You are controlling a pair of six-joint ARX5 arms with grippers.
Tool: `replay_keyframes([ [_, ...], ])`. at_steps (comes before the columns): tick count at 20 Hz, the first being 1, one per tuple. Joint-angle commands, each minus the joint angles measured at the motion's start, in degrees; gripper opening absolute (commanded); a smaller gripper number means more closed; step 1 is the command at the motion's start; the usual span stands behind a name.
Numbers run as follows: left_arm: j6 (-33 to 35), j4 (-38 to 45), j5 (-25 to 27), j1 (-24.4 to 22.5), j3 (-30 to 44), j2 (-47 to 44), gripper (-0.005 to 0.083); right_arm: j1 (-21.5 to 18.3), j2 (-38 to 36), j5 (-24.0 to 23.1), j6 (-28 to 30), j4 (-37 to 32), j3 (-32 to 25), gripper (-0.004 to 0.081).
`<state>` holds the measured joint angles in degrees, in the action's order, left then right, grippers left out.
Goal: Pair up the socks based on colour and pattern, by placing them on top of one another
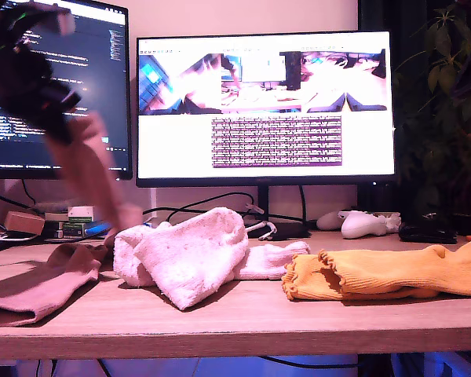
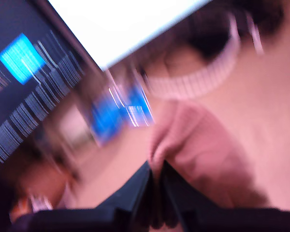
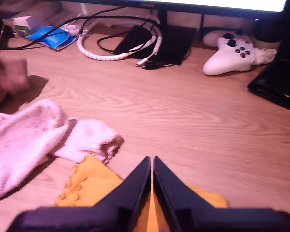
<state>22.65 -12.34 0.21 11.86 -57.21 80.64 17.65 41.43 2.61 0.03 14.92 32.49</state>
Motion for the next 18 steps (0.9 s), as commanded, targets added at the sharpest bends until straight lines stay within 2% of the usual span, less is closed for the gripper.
replay_keyframes([
  [1, -1.81, -4.7, 0.31, -0.09, 0.07, -1.77, -0.002, -0.09, -0.02, 0.48, 0.02, -0.44, -0.31, -0.0013],
  [5, -3.67, -16.37, 1.79, 0.61, 0.07, -3.26, -0.002, -0.09, -0.02, 1.73, 0.02, -0.46, -0.31, -0.0013],
  [9, -7.43, -22.32, 3.41, 1.01, 0.07, -6.82, -0.002, -0.04, 0.0, 3.45, 0.0, -0.5, -0.31, -0.0013],
  [13, -13.25, -32.44, -1.46, 3.78, 0.11, -7.34, -0.002, -0.04, -0.02, 3.52, -0.07, -1.25, -0.31, -0.0013],
  [18, -15.89, -35.87, -3.65, 5.44, 0.2, -2.89, 0.0002, -0.04, -0.02, 5.84, -0.24, -1.73, -0.31, -0.0013],
])
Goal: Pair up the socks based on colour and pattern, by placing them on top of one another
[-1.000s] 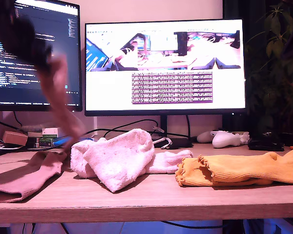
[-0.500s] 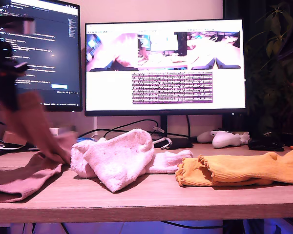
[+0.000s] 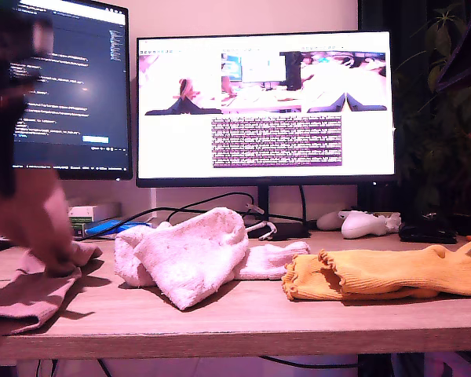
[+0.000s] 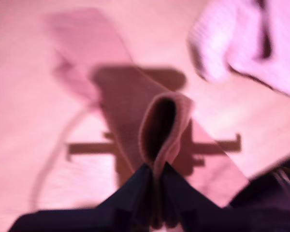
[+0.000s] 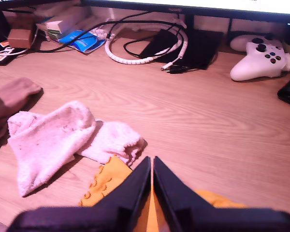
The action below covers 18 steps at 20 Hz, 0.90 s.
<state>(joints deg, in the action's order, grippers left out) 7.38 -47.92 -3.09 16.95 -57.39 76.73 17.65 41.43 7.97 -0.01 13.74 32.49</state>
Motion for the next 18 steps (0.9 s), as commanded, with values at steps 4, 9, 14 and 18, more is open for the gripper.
replay_keyframes([
  [4, -0.5, -1.66, -0.68, 1.51, 0.37, 4.11, 0.0342, -0.04, -0.02, 0.7, -0.2, -0.55, -0.31, -0.0013],
  [9, 0.57, -2.99, -3.65, 2.1, 0.11, 4.15, 0.0524, -0.04, -0.02, 0.7, -0.2, -0.66, -0.31, -0.0013],
  [14, 0.55, -10.82, -4.55, 2.1, -3.39, 4.13, 0.0524, -0.04, -0.02, 0.94, -0.2, -0.7, -0.31, -0.0013],
  [18, 0.52, -9.81, -5.86, 2.08, -4.57, 3.85, 0.0389, -0.04, 0.33, 5.55, 0.02, -0.59, -0.31, -0.0013],
])
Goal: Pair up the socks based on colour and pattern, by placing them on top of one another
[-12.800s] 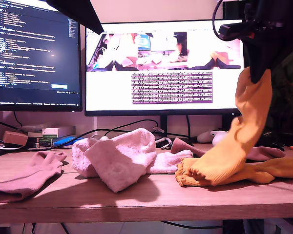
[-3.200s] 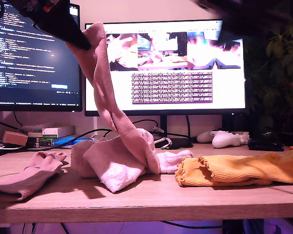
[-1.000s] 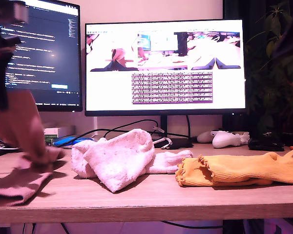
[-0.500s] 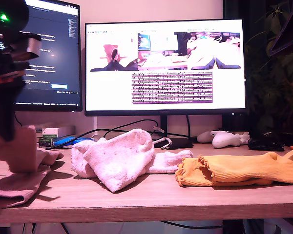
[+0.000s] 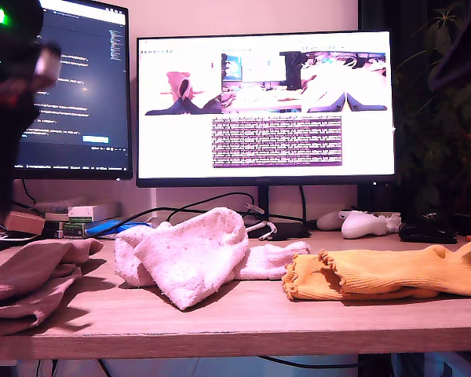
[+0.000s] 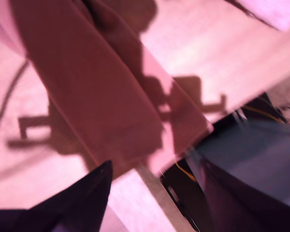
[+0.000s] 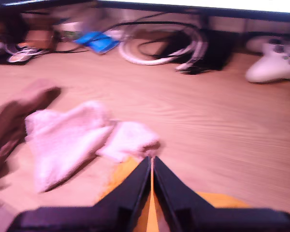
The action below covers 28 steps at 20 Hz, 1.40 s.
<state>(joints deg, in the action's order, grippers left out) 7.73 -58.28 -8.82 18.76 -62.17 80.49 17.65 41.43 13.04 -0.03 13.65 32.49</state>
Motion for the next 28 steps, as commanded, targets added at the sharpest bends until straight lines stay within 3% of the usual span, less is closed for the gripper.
replay_keyframes([
  [1, 0.15, 2.43, -0.13, 0.24, 0.22, 0.09, 0.0235, -0.04, 0.61, 1.03, 0.07, -0.52, -0.31, -0.0013],
  [2, 0.24, 4.96, -0.11, -0.02, 0.24, 0.09, 0.0051, -0.04, 1.07, 1.7, 0.04, -0.74, -0.31, -0.0013],
  [3, 0.31, 8.35, -0.02, -0.59, 0.26, 0.11, -0.0013, -0.04, 1.51, 1.86, 0.04, -0.94, -0.31, -0.0013],
  [4, 0.35, 11.63, 0.22, -1.38, 0.31, 0.2, -0.0025, -0.04, 1.99, 1.88, 0.02, -1.14, -0.31, -0.0013],
  [7, 0.46, 17.27, 0.96, -3.91, 0.35, 1.92, -0.0024, -0.04, 3.08, 2.08, -0.04, -1.73, -0.31, -0.0013],
  [12, 1.7, 19.61, -1.03, -7.17, 0.35, 9.79, -0.0024, -0.04, 4.0, 2.05, 0.02, -3.8, -0.31, -0.0013],
  [20, 1.66, 23.23, -1.22, -7.08, 0.35, 23.85, -0.0024, -0.04, 4.17, 2.01, 0.07, -3.72, -0.31, -0.0013],
  [28, -2.43, 32.63, -5.77, -2.49, 0.35, 26.93, -0.0024, -0.04, 4.17, 1.99, 0.28, -3.8, -0.31, -0.0013],
])
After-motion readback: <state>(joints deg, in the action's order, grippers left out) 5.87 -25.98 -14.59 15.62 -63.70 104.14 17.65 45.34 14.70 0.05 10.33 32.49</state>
